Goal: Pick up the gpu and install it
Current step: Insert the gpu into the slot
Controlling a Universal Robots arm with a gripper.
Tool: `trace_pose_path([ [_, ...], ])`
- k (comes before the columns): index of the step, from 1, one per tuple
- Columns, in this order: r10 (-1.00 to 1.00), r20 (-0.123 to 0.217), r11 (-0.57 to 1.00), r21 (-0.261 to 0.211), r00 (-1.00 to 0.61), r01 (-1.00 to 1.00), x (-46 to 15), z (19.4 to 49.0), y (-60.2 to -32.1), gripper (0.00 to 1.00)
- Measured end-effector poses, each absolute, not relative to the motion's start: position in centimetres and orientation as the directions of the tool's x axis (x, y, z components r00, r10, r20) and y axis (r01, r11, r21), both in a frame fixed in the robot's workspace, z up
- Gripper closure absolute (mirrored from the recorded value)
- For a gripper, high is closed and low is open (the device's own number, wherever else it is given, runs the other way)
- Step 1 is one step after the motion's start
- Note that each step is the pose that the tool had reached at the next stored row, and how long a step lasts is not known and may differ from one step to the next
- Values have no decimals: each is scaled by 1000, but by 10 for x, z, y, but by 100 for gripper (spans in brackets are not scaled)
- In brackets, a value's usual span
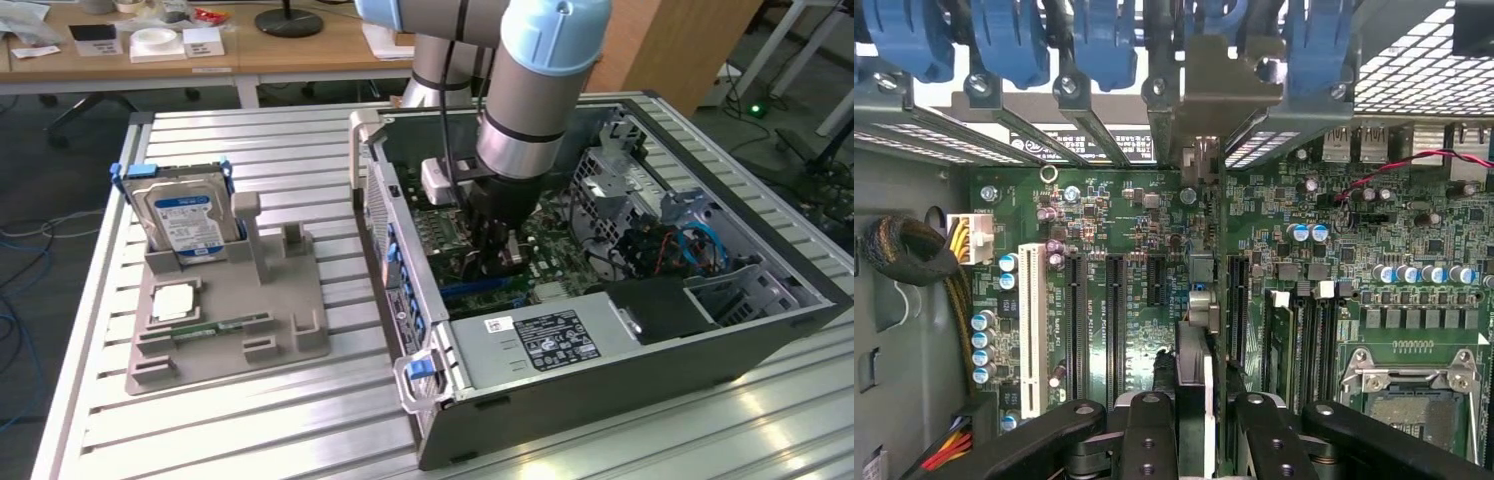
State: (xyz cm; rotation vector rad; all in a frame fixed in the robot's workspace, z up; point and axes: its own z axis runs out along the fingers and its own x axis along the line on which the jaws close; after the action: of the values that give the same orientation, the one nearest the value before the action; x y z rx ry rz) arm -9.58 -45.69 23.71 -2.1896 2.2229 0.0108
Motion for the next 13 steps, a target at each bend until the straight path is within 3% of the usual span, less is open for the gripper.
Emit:
trace_pose_path([
  [13,-1000,-20,22,-11,-22,-1000,-98,240,-457,73],
])
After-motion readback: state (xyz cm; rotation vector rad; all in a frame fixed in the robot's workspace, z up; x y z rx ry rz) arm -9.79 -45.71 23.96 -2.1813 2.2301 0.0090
